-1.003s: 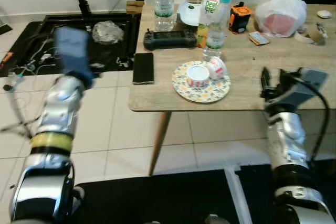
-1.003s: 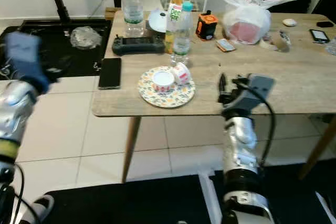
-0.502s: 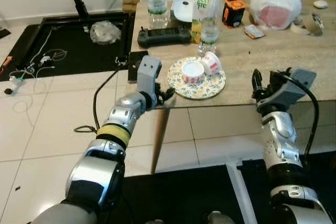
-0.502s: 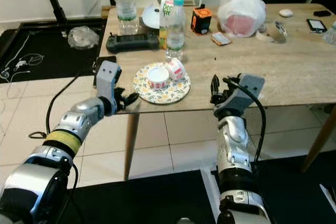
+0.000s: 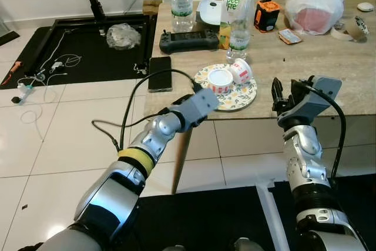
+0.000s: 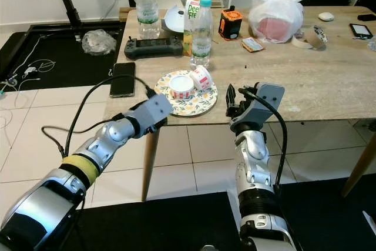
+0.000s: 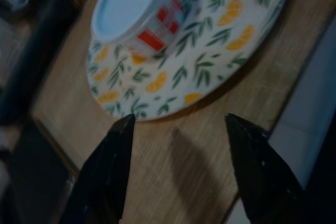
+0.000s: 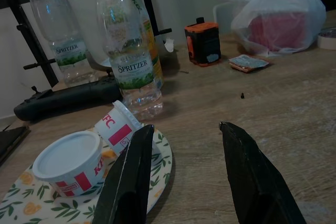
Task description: Restocking fridge
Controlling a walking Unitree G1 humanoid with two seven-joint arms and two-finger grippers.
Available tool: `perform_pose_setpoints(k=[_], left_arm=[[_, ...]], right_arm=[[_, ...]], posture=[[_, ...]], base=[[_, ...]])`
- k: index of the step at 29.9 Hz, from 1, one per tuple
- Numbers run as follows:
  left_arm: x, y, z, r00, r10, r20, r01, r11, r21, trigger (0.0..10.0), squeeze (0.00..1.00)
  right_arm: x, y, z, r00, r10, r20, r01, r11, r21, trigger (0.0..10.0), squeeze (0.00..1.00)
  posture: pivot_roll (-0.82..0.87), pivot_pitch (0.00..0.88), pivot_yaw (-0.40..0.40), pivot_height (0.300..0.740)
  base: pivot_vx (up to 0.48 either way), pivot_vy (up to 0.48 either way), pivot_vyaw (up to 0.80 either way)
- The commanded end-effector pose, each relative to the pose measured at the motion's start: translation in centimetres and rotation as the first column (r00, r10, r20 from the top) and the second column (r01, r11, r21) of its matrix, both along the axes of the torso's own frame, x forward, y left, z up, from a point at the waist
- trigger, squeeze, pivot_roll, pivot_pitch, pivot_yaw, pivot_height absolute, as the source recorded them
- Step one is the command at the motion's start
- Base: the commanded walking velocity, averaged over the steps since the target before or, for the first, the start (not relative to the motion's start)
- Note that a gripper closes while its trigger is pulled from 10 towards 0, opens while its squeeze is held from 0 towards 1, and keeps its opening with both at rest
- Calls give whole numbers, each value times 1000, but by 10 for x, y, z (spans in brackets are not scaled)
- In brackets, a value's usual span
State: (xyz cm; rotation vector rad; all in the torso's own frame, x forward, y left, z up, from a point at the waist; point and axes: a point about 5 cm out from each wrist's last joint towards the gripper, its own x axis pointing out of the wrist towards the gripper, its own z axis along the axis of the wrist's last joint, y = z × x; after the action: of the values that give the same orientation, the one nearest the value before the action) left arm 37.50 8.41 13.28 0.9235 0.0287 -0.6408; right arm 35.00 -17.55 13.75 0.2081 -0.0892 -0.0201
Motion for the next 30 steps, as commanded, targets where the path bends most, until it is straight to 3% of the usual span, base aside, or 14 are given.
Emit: perform_pose_setpoints(k=[1, 8, 14, 16, 17, 18, 20, 21, 22, 23, 24, 25, 30], left_arm=[[-2, 9, -14, 1000, -7, -12, 9, 989, 150, 10000, 0], [1, -4, -5, 993, -93, 77, 73, 969, 236, 10000, 0], [4, -9, -4, 989, -111, 99, 77, 953, 294, 9765, 0], [4, -9, -6, 990, -97, 99, 63, 951, 303, 8039, 0], [4, -9, -6, 990, -97, 99, 63, 951, 303, 8039, 0], [5, -9, -6, 992, -84, 99, 50, 952, 302, 6980, 0], [5, -9, -7, 992, -70, 100, 37, 953, 300, 6980, 0], [6, -9, -7, 992, -59, 107, 24, 953, 300, 4980, 0], [6, -9, -7, 992, -59, 107, 24, 953, 300, 4980, 0], [7, -8, -7, 991, -32, 126, -7, 955, 297, 941, 0], [7, -8, -7, 991, -32, 126, -7, 955, 297, 941, 0], [8, -7, -7, 991, -22, 135, -19, 955, 294, 0, 0], [9, -5, -3, 984, -17, 176, -36, 955, 294, 0, 0]], right_arm=[[-3, 0, -5, 1000, -1, -22, 1, 1000, -5, 10000, 0], [-5, 0, -6, 1000, -4, -26, 4, 1000, -7, 10000, 0], [-5, 0, -5, 1000, -4, -24, 4, 1000, -9, 10000, 0], [-6, -1, -5, 1000, -6, -26, 6, 1000, -10, 10000, 0], [-6, -1, -5, 1000, -6, -26, 6, 1000, -10, 10000, 0], [-7, -1, -6, 1000, -8, -27, 8, 1000, -11, 10000, 0], [-8, -2, -6, 1000, -11, -27, 11, 1000, -12, 10000, 0], [-8, -2, -7, 1000, -13, -28, 13, 1000, -13, 10000, 0], [-8, -2, -7, 1000, -13, -28, 13, 1000, -13, 10000, 0], [-8, -3, -6, 999, -17, -30, 16, 1000, -13, 10000, 0], [-8, -3, -6, 999, -17, -30, 16, 1000, -13, 10000, 0], [-8, -3, -6, 999, -18, -30, 17, 1000, -13, 10000, 0], [-8, -4, -6, 999, -21, -31, 20, 1000, -13, 10000, 0]], posture=[[62, 129, 27, 740], [55, 132, 29, 740], [46, 133, 32, 740], [42, 132, 33, 740], [42, 132, 33, 740], [40, 132, 34, 740], [40, 132, 34, 740], [38, 133, 35, 740], [38, 133, 35, 740], [34, 132, 34, 740], [34, 132, 34, 740], [34, 132, 34, 740], [38, 134, 35, 740]], base=[[0, 0, 0], [0, 0, 0], [0, 0, 0], [0, 0, 0], [0, 0, 0], [0, 0, 0], [0, 0, 0], [0, 0, 0], [0, 0, 0], [0, 0, 0], [0, 0, 0], [0, 0, 0], [0, 0, 0]])
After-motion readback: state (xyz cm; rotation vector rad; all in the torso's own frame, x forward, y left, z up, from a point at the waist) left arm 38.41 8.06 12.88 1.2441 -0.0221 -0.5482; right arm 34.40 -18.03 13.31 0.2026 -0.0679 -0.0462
